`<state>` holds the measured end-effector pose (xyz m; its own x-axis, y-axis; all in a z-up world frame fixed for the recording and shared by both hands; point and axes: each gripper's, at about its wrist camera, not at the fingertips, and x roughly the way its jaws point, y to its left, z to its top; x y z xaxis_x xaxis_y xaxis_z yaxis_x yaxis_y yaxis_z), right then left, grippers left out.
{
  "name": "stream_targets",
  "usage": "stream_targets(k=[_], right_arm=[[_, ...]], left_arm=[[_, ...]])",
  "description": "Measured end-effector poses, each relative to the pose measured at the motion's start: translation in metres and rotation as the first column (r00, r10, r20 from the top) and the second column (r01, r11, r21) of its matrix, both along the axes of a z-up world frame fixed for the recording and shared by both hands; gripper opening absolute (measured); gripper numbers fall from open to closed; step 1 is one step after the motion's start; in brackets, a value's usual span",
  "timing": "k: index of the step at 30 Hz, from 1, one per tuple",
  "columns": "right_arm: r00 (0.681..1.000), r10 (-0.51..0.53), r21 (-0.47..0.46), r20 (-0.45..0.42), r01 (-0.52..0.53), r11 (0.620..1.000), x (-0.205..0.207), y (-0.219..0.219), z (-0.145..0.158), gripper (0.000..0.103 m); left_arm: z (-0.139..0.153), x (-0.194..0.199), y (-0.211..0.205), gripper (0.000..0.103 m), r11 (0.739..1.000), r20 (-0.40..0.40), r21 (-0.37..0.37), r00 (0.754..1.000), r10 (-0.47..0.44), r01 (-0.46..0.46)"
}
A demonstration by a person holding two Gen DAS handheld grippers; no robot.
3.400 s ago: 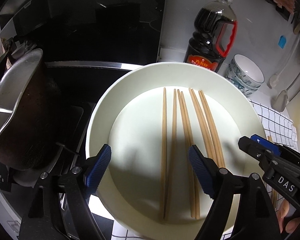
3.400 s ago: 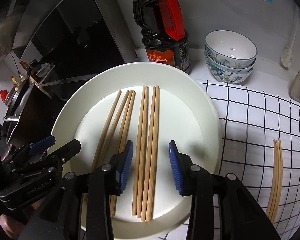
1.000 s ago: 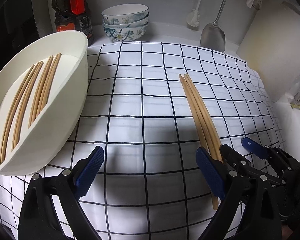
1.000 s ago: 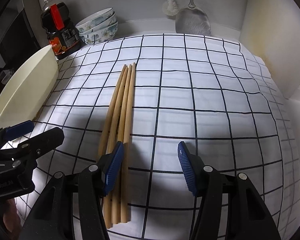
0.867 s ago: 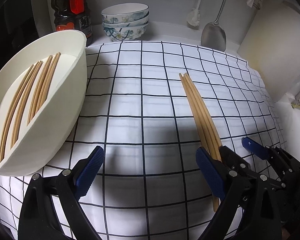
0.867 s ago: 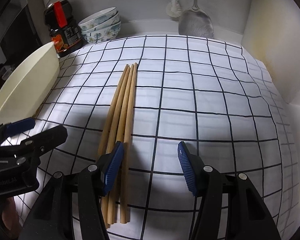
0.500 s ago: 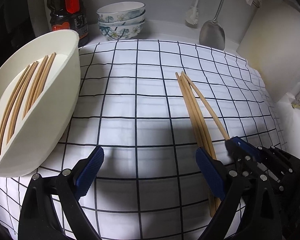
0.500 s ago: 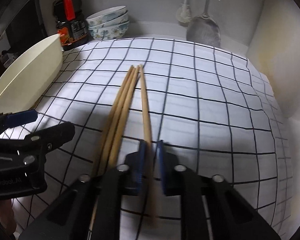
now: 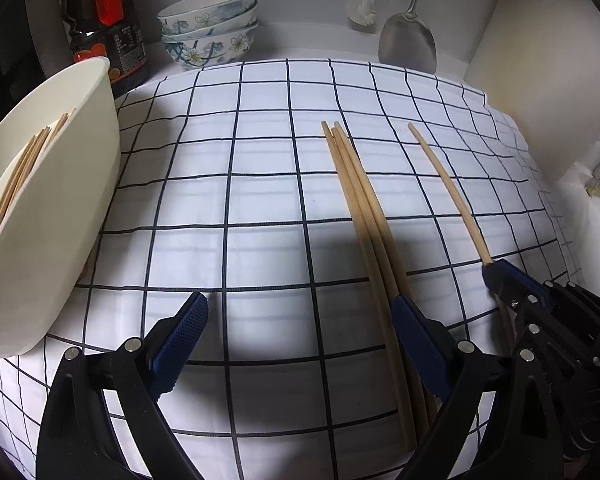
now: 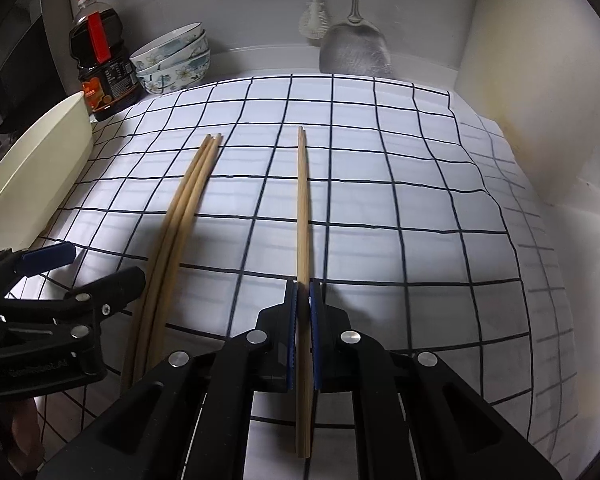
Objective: Organize utensils
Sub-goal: 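Close the right gripper on a chopstick while the left gripper grasps another chopstick, then lift both held chopsticks and carry them over the oval dish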
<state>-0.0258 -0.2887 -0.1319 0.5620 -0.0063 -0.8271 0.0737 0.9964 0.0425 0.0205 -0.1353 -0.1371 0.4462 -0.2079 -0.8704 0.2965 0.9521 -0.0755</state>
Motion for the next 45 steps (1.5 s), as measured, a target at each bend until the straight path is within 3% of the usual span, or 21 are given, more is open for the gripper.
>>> stream_targets(k=[7, 15, 18, 24, 28, 30, 37, 45], right_arm=[[1.000, -0.008, 0.004, -0.002, 0.008, 1.000, -0.003, -0.004, 0.000, 0.006], [1.000, -0.011, -0.005, 0.004, 0.011, 1.000, 0.000, -0.006, -0.001, 0.011], [1.000, -0.006, -0.026, 0.008, 0.006, 1.000, 0.005, -0.004, -0.002, 0.022], [1.000, 0.012, -0.032, 0.018, -0.011, 0.999, 0.014, -0.004, -0.003, 0.023], [0.999, 0.039, -0.027, 0.017, -0.039, 0.999, 0.018, -0.002, -0.003, 0.012], [0.999, 0.040, -0.022, 0.009, -0.039, 0.999, 0.019, -0.003, -0.002, 0.006], [0.999, -0.029, 0.132, -0.028, 0.033, 0.991, 0.016, -0.020, 0.002, 0.006], [0.999, -0.039, 0.172, 0.018, 0.035, 0.984, 0.009, -0.008, 0.051, 0.006]], left_arm=[[-0.005, -0.003, -0.008, 0.097, 0.997, 0.037, 0.079, 0.999, -0.011, 0.008], [-0.004, 0.005, -0.011, 0.094, 0.998, 0.035, 0.070, 0.999, 0.002, -0.005], [-0.002, 0.007, -0.016, 0.085, 0.998, 0.044, 0.067, 0.999, -0.012, 0.009], [0.004, 0.008, -0.030, 0.051, 0.997, 0.065, 0.057, 0.997, -0.051, 0.048], [0.007, 0.007, -0.038, 0.018, 0.996, 0.069, 0.052, 0.995, -0.075, 0.072], [0.007, 0.006, -0.041, 0.008, 0.995, 0.062, 0.053, 0.994, -0.087, 0.083], [0.013, 0.009, -0.031, 0.007, 0.996, -0.010, 0.010, 0.996, -0.087, 0.087], [0.065, 0.005, 0.008, 0.007, 0.996, 0.015, -0.047, 0.997, -0.076, 0.077]])
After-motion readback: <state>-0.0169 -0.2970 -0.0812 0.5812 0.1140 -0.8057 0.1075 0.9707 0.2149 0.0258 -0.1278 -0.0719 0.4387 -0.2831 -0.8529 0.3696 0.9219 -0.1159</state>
